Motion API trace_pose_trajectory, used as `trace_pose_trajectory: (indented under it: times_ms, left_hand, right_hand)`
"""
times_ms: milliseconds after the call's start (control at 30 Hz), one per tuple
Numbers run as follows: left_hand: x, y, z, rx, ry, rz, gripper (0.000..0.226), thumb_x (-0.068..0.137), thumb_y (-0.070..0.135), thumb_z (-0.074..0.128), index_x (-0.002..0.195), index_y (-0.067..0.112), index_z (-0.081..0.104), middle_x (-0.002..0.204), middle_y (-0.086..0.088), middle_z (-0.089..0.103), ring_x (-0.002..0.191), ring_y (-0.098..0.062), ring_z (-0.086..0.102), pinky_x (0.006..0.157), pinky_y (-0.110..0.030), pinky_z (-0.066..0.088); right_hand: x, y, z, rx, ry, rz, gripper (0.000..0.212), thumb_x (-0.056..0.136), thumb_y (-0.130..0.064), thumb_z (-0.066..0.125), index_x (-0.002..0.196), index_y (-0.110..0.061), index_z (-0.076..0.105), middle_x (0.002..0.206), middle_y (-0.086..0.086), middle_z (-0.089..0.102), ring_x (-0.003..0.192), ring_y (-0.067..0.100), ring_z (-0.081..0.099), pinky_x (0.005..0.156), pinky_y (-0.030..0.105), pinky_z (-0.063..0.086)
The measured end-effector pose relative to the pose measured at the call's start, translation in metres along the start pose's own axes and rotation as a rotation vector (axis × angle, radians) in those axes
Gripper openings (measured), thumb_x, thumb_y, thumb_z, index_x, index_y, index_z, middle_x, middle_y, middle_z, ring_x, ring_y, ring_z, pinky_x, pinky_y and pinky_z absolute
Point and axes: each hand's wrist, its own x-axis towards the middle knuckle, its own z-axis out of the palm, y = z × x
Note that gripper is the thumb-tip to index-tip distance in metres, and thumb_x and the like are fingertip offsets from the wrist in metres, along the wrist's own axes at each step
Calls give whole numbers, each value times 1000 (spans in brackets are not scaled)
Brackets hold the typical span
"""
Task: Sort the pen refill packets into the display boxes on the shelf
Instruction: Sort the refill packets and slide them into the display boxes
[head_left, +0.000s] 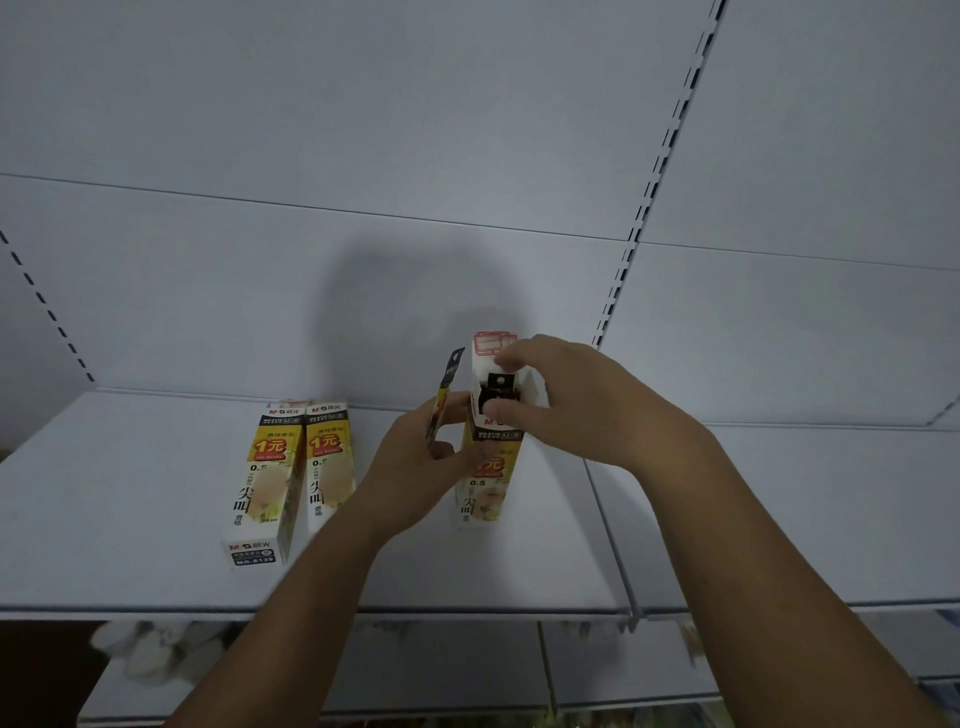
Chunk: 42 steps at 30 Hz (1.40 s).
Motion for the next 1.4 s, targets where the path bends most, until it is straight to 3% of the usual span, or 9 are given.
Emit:
trace_pose_trajectory:
  times_ms: [233, 500, 700, 833, 900, 967, 1133, 1267, 1400]
  left_hand:
    - [-3, 0, 0, -29, -14, 8, 34, 93, 30, 75, 124, 41, 64, 123, 17, 72, 51, -3, 58, 56, -17, 49]
    - [-1, -5, 1, 7, -15, 30, 33, 96, 28, 72, 126, 40, 62, 123, 24, 70, 49, -10, 55, 57, -18, 51]
    - [-1, -5, -2, -23, -10, 1, 35, 94, 16, 77, 119, 39, 67, 118, 20, 74, 49, -7, 51, 56, -17, 48]
    - [2, -5, 0, 30, -41, 33, 32, 94, 18, 78, 118, 36, 68, 119, 21, 73, 55, -15, 58, 62, -26, 55]
    - [3, -5, 0, 46, -56, 33, 28, 93, 19, 78, 117, 33, 70, 116, 21, 73, 66, -25, 64, 68, -29, 57]
    - [3, -4, 1, 93, -59, 34, 28, 93, 22, 79, 115, 36, 68, 112, 25, 73, 69, -18, 68, 67, -19, 54]
    - [3, 1, -1, 124, -19, 29, 29, 92, 24, 80, 106, 44, 65, 106, 32, 71, 81, -6, 72, 68, -7, 49]
    - [1, -4, -4, 52, 6, 5, 24, 90, 24, 81, 109, 34, 70, 99, 18, 76, 86, -4, 71, 69, -14, 53]
    - [0, -7, -3, 38, 8, 7, 35, 90, 25, 81, 116, 42, 66, 110, 25, 71, 95, -7, 65, 72, -20, 56]
  right_hand:
    - [-3, -7, 1, -8, -84, -61, 38, 87, -62, 70, 111, -33, 64, 107, -14, 62, 94, 10, 63, 84, 40, 57]
    - [1, -13, 6, -84, -159, -51, 50, 85, -62, 72, 119, -33, 50, 106, -10, 66, 91, 10, 64, 82, 40, 58]
    - [0, -13, 3, 118, 188, -88, 46, 90, -60, 68, 128, -34, 60, 115, -19, 64, 98, 0, 60, 85, 27, 50]
    - [6, -20, 9, 196, 145, -127, 55, 94, -40, 74, 144, -31, 53, 126, -19, 61, 112, 0, 59, 97, 24, 50]
    - [10, -25, 12, 191, 106, -140, 44, 93, -34, 76, 134, -32, 61, 114, -23, 62, 89, 0, 62, 83, 19, 50]
    - [13, -27, 15, 213, 118, -140, 20, 90, -30, 79, 107, -32, 69, 97, -23, 65, 70, 3, 59, 69, 20, 48]
    - [11, -22, 11, 314, 195, -155, 11, 93, -24, 76, 88, -28, 68, 80, -19, 65, 71, 4, 60, 65, 14, 46]
    - [8, -15, 1, 501, 425, -105, 13, 101, -18, 66, 111, -22, 73, 101, -12, 72, 91, 3, 67, 75, 17, 53]
    - [2, -4, -18, 800, 720, -44, 17, 100, -3, 64, 112, -11, 74, 106, 4, 75, 91, 14, 75, 79, 30, 63]
